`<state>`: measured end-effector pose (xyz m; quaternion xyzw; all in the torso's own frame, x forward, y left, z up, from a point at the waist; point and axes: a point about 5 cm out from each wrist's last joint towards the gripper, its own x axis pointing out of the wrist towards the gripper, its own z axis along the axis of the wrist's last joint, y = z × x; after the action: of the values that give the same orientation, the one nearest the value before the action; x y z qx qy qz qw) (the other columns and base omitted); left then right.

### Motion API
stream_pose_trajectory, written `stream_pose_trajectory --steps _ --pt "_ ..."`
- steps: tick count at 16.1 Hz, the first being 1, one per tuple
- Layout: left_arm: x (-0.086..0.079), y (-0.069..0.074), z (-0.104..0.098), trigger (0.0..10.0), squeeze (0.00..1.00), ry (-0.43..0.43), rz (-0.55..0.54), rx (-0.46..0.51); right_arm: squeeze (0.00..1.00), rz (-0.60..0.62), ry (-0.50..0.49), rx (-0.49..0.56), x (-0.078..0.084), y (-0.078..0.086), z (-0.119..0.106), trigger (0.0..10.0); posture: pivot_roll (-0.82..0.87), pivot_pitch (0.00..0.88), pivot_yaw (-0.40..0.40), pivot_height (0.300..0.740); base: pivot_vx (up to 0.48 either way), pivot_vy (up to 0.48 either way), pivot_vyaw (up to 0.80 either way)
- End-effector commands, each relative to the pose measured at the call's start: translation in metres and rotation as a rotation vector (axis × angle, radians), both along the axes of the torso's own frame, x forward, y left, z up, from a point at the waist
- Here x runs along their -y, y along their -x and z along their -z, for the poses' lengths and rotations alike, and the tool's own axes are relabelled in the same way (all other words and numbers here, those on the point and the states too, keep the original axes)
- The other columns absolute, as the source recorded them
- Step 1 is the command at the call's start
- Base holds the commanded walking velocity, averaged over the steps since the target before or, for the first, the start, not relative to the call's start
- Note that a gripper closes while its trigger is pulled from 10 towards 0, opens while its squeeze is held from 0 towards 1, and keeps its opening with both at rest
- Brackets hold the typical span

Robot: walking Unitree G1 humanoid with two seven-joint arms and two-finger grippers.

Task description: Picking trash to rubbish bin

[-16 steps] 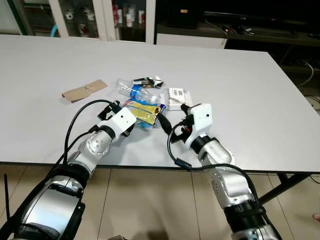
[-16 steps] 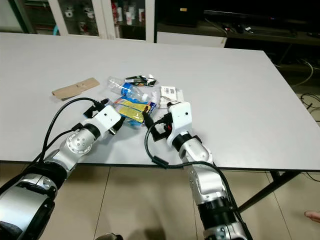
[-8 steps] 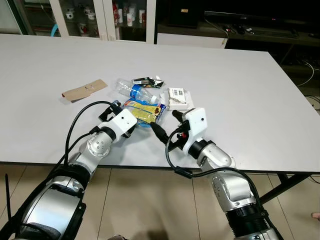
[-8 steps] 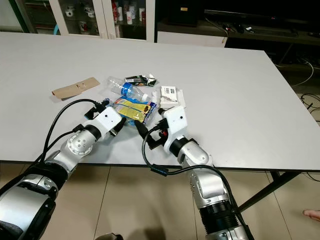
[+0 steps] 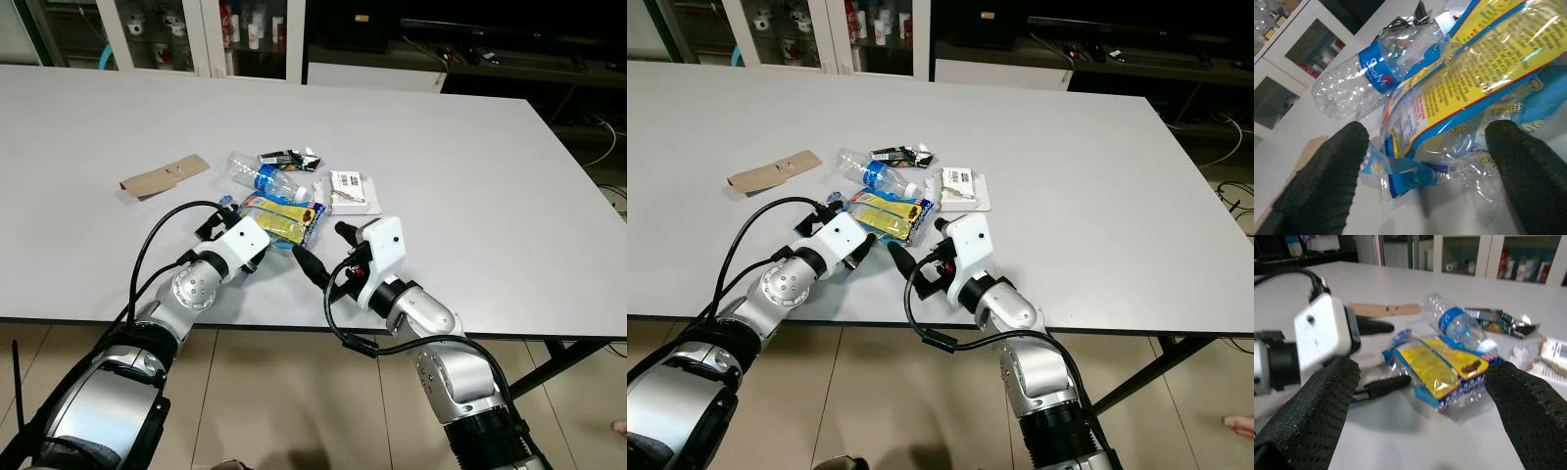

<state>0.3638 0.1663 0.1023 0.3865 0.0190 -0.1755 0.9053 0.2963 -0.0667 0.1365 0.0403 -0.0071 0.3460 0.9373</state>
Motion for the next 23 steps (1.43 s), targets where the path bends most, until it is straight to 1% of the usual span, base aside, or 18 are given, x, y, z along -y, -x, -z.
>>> stream_pose_trajectory --steps 1,7,15,23 --pt "0.006 -0.002 -0.002 0.0 0.0 -0.012 0.023 -0.002 0.0 -0.002 -0.008 -0.007 0.002 0.003 -0.001 10.0 -0.08 0.084 -0.055 0.74 0.0 0.0 0.0" --pt "0.009 0.0 0.002 0.0 0.0 -0.012 0.028 -0.01 0.0 -0.003 0.001 -0.012 0.002 0.004 0.0 10.0 -0.08 0.08 -0.056 0.74 0.0 0.0 0.0" --pt "0.006 0.003 0.007 0.0 0.0 -0.006 0.015 -0.029 0.0 -0.006 -0.001 -0.013 0.001 0.002 0.0 10.0 -0.07 0.069 -0.053 0.74 0.0 0.0 0.0" --pt "0.011 0.004 0.01 0.0 0.0 0.002 0.026 -0.032 0.0 -0.004 -0.001 -0.009 0.002 0.001 -0.001 10.0 -0.07 0.062 -0.053 0.74 0.0 0.0 0.0"
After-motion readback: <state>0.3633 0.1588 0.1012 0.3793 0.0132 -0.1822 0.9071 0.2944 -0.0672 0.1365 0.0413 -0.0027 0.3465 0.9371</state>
